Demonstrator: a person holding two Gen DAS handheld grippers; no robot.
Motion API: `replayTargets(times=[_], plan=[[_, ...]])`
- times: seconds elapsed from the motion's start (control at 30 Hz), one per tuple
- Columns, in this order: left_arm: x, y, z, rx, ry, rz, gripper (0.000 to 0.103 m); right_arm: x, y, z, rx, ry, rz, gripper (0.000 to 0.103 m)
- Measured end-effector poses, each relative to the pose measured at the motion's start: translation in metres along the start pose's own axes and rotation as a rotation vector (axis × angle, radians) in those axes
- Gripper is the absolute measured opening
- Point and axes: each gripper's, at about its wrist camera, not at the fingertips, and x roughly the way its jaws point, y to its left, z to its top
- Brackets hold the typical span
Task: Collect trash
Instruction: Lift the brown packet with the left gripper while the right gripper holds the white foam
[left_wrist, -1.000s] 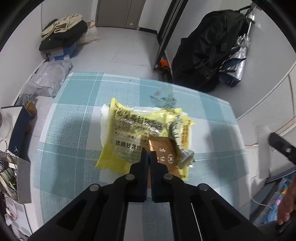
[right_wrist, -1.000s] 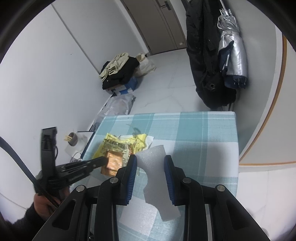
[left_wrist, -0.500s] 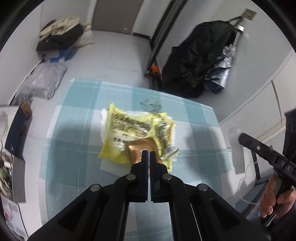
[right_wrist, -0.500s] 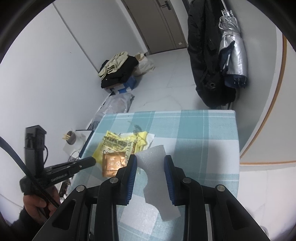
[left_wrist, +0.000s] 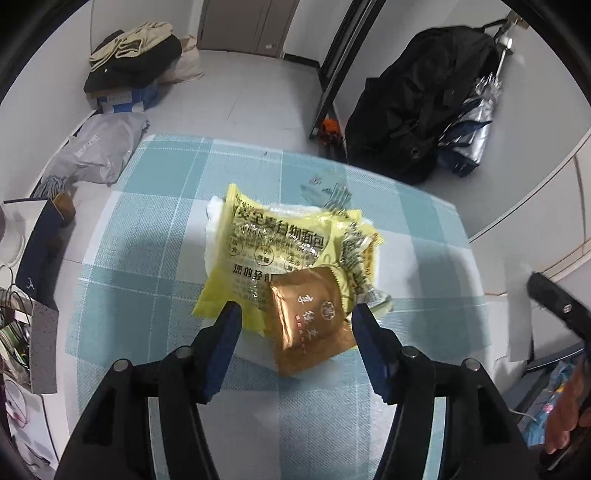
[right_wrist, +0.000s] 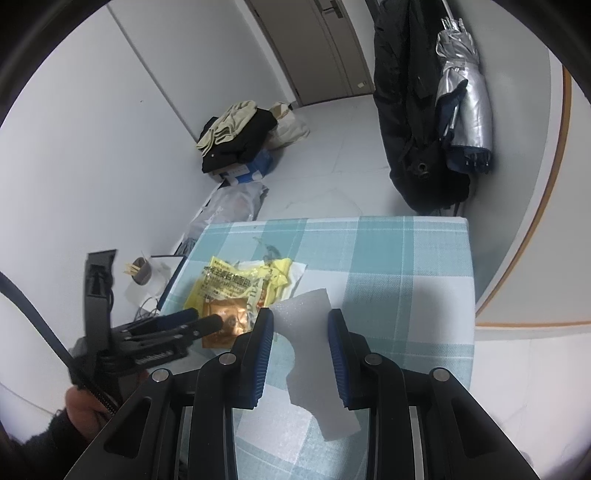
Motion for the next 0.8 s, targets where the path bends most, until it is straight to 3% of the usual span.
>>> replayTargets(times=[0.3,0.4,0.47,0.53,0.6,0.8], plan=[[0.027,-0.029,-0.001,0.156,0.042,0.194,0.058,0.001,-0.006,0.004,0.001,0.002,0.024,0.029],[0.028,-0.031,-0.003,0.189,0.032,0.22,0.058,0.001,-0.012,0.006,0.021,0.002,0.036,0.029],[0.027,-0.028,-0.004,0.185,0.032,0.215,0.049,0.0,-0.014,0.006,0.027,0.002,0.04,0.029],[0.024,-0.025,-0.004,0.177,0.031,0.212,0.02,-0.001,-0.015,0.006,0.032,0.002,0.045,0.029],[0.023,-0.025,-0.002,0.168,0.041,0.193,0.005,-0.004,-0.015,0.005,0.031,-0.001,0.049,0.029],[0.008,-0.016,-0.005,0.101,0.033,0.121,0.0,-0.009,-0.01,0.003,0.026,-0.016,0.048,0.029]])
